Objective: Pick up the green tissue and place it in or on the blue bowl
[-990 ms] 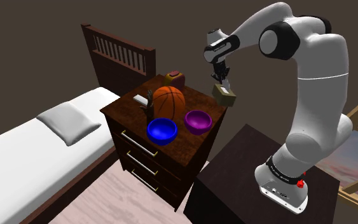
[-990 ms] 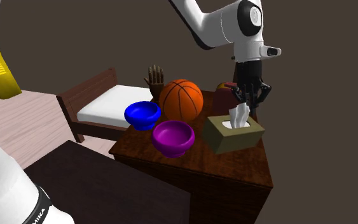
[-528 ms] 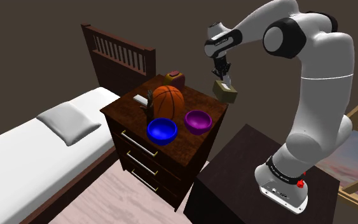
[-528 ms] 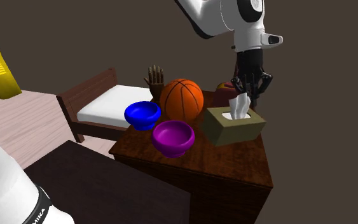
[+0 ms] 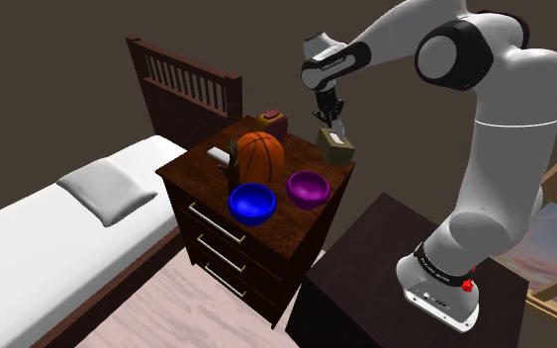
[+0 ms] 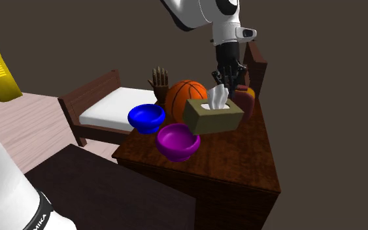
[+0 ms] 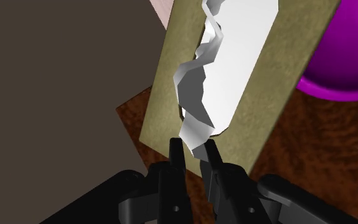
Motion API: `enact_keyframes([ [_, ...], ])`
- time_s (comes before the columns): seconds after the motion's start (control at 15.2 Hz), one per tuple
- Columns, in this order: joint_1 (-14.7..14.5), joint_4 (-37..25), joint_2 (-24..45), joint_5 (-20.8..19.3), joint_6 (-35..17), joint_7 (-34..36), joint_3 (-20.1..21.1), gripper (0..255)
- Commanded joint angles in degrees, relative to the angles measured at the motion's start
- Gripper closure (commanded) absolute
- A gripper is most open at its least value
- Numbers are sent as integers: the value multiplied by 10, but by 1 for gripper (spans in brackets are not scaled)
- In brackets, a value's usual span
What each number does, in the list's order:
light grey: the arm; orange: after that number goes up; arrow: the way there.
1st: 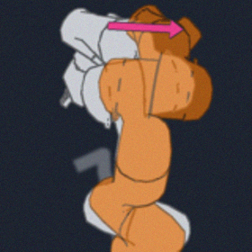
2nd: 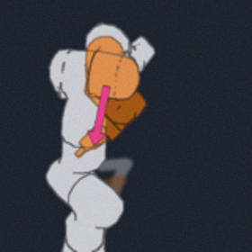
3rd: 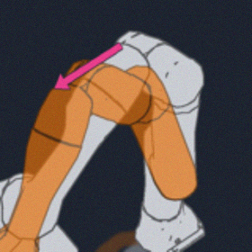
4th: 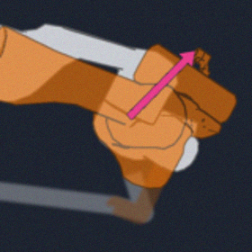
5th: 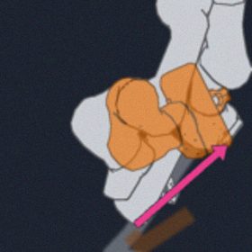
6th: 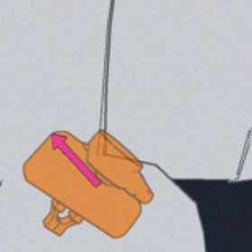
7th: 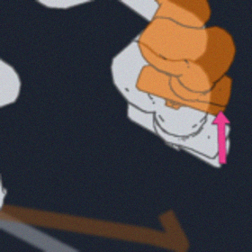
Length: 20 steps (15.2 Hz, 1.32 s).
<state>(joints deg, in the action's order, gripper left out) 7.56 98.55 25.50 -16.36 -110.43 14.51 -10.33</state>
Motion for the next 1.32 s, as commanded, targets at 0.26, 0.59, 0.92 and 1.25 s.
enact_keyframes([
  [0.26,-51,13,-19,7,28,67,26,255],
  [0.59,-90,-2,-19,18,58,118,48,255],
  [0.92,-129,-34,-7,30,92,167,70,255],
  [1.25,-166,-86,18,43,131,215,91,255],
])
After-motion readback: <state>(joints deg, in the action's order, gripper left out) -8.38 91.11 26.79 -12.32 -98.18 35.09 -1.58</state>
